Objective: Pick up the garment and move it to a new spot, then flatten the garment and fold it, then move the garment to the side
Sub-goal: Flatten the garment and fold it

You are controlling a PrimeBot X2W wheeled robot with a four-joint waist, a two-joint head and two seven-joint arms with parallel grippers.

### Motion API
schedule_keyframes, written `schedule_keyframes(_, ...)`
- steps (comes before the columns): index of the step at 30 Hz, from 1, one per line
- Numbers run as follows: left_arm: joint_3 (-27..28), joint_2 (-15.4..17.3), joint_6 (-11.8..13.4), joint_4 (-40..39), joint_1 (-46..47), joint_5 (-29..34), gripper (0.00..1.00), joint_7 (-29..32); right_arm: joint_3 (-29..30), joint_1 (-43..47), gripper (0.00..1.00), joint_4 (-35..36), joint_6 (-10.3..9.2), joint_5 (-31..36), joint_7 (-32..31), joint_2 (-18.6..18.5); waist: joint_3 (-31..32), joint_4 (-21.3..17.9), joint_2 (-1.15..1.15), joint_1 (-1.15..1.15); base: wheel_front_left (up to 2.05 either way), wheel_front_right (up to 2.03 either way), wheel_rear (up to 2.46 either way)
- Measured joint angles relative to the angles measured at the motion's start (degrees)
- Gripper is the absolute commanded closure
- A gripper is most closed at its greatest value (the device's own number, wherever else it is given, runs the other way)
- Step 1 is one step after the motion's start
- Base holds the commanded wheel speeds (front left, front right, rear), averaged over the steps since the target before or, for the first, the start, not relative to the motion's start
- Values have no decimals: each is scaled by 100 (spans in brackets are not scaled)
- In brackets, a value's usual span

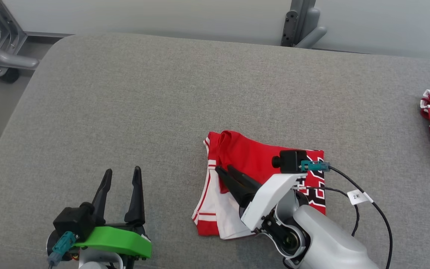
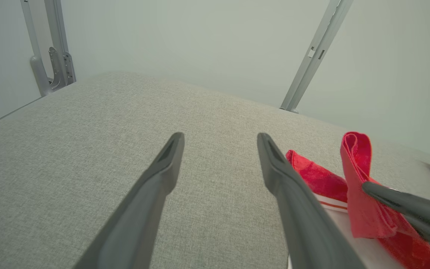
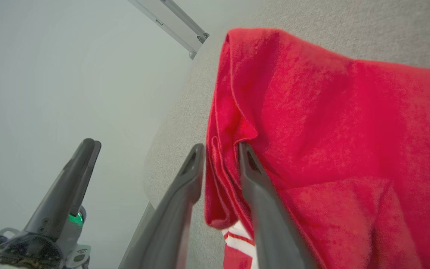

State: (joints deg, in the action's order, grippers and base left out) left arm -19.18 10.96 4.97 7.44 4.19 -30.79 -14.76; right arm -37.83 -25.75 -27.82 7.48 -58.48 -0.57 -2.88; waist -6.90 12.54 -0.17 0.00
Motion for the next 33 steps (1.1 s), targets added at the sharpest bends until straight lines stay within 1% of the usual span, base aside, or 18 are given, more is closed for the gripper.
schedule_keyframes(3,15,-1,-19,31,4,0,0,-1,-146,-144,0,-87,0,-137,231,8,3,-19,0,0,0,0,0)
schedule_keyframes(9,38,-22,-29,53,5,2,0,-3,-270,-399,0,-125,0,-158,624,5,17,-134,0,0,0,0,0)
schedule_keyframes(10,38,-29,-36,54,5,3,0,-3,-261,-426,0,-116,0,-137,686,5,22,-158,0,0,0,0,0)
schedule_keyframes(13,27,-44,-42,54,5,27,0,-12,-198,-483,0,-101,0,125,990,-159,37,-256,0,0,0,0,0)
schedule_keyframes(16,18,-53,-47,66,5,77,0,-19,-41,-489,0,-145,0,385,1200,-360,46,-332,0,0,0,0,0)
schedule_keyframes(22,-25,-79,-78,88,5,110,0,-19,428,-343,0,-131,0,890,1434,-559,65,-484,0,0,0,0,0)
schedule_keyframes(26,-42,-90,-93,103,5,116,0,-20,744,-136,0,-56,0,1181,1484,-608,79,-557,0,0,0,0,0)
schedule_keyframes(28,-56,-93,-97,120,5,116,0,-20,828,-37,0,-58,0,1436,1505,-635,100,-571,0,0,0,0,0)
schedule_keyframes(29,-56,-93,-97,120,5,116,0,-20,828,-37,1,-58,0,1436,1505,-635,100,-571,0,0,0,0,0)
schedule_keyframes(30,-63,-93,-100,130,5,116,0,-20,876,1,33,-83,0,1585,1510,-649,113,-572,0,0,0,0,0)
schedule_keyframes(31,-73,-93,-102,138,5,116,0,-20,931,44,55,-120,0,1719,1518,-666,128,-569,0,0,0,0,0)
schedule_keyframes(33,-104,-94,-122,148,4,118,0,-20,1026,160,83,-181,0,1833,1528,-645,154,-548,0,0,0,0,0)
